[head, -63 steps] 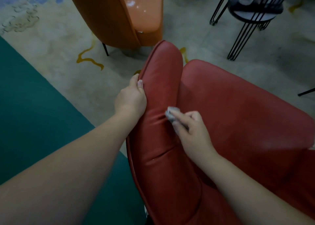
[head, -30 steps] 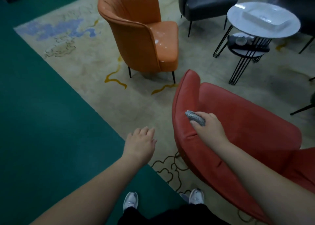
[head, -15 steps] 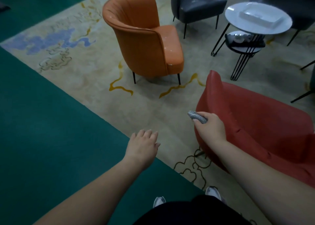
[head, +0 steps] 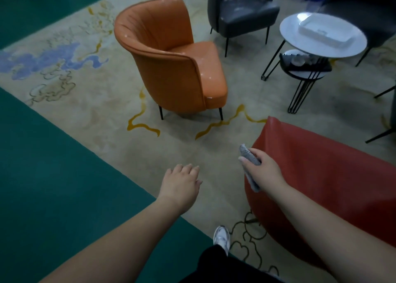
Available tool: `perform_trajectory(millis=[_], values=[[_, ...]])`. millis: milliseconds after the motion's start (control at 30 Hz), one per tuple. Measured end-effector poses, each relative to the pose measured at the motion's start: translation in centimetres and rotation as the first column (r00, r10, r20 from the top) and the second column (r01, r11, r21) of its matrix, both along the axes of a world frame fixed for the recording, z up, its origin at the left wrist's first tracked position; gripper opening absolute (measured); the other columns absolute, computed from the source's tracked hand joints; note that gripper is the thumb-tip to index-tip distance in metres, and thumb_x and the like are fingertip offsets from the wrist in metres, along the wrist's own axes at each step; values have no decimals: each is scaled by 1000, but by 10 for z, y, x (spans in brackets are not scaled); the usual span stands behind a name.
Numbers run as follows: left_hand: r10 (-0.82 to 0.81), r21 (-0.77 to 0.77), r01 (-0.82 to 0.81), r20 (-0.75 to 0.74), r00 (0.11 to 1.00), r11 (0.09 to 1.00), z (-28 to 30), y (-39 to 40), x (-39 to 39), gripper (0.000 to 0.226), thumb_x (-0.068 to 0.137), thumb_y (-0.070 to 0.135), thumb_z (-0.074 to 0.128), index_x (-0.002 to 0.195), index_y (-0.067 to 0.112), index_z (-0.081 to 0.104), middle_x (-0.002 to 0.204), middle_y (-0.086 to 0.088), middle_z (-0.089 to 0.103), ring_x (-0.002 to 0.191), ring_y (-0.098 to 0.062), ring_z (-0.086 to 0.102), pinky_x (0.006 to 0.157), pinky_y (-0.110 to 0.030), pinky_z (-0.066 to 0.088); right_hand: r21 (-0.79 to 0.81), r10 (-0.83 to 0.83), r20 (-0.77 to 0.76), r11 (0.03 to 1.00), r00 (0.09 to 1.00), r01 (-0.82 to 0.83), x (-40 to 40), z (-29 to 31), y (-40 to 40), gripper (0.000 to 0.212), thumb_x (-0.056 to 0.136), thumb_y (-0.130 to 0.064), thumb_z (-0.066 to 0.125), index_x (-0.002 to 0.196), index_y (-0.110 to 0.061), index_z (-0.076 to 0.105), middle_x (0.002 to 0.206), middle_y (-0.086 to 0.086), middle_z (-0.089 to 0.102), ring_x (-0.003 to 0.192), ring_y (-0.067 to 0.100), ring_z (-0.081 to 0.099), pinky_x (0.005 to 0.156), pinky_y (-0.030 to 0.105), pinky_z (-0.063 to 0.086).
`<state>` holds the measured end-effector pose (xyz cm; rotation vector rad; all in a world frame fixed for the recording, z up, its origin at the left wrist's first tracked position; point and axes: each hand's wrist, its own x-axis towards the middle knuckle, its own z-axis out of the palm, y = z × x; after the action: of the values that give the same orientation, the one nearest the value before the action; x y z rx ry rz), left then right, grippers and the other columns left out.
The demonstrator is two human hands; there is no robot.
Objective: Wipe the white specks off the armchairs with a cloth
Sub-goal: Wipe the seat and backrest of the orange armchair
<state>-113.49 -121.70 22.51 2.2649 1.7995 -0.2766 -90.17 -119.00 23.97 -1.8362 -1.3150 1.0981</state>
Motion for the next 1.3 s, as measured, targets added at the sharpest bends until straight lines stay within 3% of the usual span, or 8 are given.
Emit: perform_trajectory(millis=[133,200,300,567,700,800,1033,1300], values=[[20,16,-20,-8,1000,1000,4,55,-5,51,101,45,27,148,25,30,152,2,36,137,-24,33,107,-40,29,-50,61,15,997,998,-60,-2,1,54,67,66,-34,86,124,-28,53,107,-6,60,93,10,61,75,21,47],[46,11,-46,1,999,999,7,81,-10,51,101,45,28,147,25,31,151,2,37,136,-23,34,106,-41,30,-79,71,52,995,996,-67,-6,1,79,77,66,-22,85,132,-26,45,116,2,53,95,17,59,62,15,48],[70,6,-70,13,997,998,6,112,-20,50,100,44,29,146,26,33,150,2,38,135,-23,35,104,-41,31,-72,27,55,997,998,-23,-15,-4,111,66,68,-10,77,124,-26,45,97,0,56,65,7,55,39,7,38],[-11,-11,11,21,1000,1000,-7,241,-63,50,100,45,31,145,25,35,149,3,41,133,-24,38,102,-40,33,-113,-51,42,992,998,55,-49,-22,223,31,73,-13,77,92,-25,54,87,-4,66,77,13,63,69,26,47],[-94,-4,94,23,995,996,-5,317,-84,50,100,45,31,145,25,35,147,2,42,131,-25,39,101,-41,35,-90,-151,-9,985,989,149,-65,-18,276,19,79,-15,71,90,-25,59,80,-7,65,62,10,60,48,14,44],[-155,26,155,8,988,988,-1,362,-91,49,99,45,32,144,26,37,145,2,45,129,-26,42,99,-42,36,-89,-228,-90,971,969,220,-71,-14,310,16,82,-15,70,83,-28,61,78,-11,65,63,-1,60,48,4,42],[-223,14,223,4,975,975,1,449,-69,50,100,45,30,146,25,34,149,1,41,130,-25,41,100,-42,36,-158,-327,-260,942,908,294,-53,-17,372,11,86,-11,68,93,-18,64,79,-11,69,60,-6,65,48,9,45],[-243,-15,243,7,970,970,-8,543,5,50,101,44,30,147,25,33,148,1,41,130,-25,39,100,-42,36,-192,-347,-199,931,917,311,17,-24,474,20,89,-18,64,107,-13,56,89,-6,64,66,-3,61,48,9,43]])
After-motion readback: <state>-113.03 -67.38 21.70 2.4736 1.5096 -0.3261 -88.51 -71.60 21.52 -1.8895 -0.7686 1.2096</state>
